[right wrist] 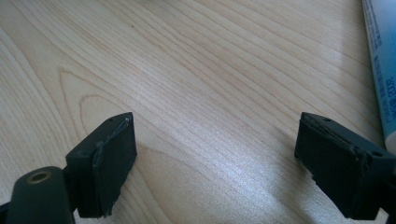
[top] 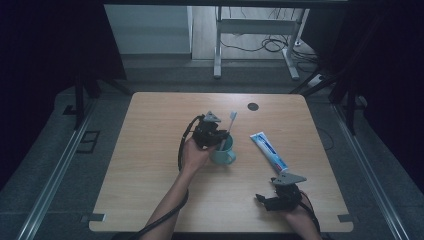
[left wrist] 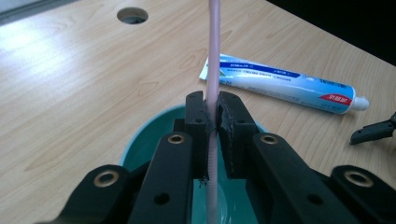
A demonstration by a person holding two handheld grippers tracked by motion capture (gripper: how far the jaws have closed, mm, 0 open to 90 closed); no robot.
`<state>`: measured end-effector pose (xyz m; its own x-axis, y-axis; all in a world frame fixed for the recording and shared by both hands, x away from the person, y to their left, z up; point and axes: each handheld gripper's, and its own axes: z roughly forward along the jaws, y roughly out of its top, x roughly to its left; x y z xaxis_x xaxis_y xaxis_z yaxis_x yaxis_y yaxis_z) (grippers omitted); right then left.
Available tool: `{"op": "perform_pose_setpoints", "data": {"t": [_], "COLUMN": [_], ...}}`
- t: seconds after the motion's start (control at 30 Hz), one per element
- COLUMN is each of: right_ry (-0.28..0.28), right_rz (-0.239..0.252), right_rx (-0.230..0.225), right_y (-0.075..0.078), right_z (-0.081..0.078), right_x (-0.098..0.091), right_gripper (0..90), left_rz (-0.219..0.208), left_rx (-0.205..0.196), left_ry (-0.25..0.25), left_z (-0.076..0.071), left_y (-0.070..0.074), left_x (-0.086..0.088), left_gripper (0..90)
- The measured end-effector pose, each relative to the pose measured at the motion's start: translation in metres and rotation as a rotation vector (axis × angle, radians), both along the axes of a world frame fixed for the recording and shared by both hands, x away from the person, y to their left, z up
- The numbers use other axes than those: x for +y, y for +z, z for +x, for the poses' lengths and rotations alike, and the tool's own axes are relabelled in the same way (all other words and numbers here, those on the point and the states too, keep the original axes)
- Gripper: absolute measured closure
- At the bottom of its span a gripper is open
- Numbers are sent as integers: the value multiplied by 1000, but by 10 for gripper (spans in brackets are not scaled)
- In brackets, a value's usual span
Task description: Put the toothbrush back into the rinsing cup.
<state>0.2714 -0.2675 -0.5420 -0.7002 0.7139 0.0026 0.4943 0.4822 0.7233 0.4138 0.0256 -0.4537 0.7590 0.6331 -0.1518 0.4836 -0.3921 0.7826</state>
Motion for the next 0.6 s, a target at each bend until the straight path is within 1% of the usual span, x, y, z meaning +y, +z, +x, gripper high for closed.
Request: {"op": "perform_pose_setpoints", "data": {"t": [0.1, 0.33, 0.6], "right_ry": [1, 1, 1], "right_rz": [0, 0, 0], "right_rx": [0, -1, 0], "right_y": [0, 0, 0], "right_z": [0, 0, 0], "right_x": [0, 0, 0], "right_gripper": [124, 123, 124], "left_rz": [-2, 5, 5], "left_rx": [11, 22, 25], "left_ry": [1, 9, 11], "left_z": [0, 1, 0], "left_y": [-3, -5, -7], "left_x": [0, 0, 0], "left_gripper": [819, 824, 833]}}
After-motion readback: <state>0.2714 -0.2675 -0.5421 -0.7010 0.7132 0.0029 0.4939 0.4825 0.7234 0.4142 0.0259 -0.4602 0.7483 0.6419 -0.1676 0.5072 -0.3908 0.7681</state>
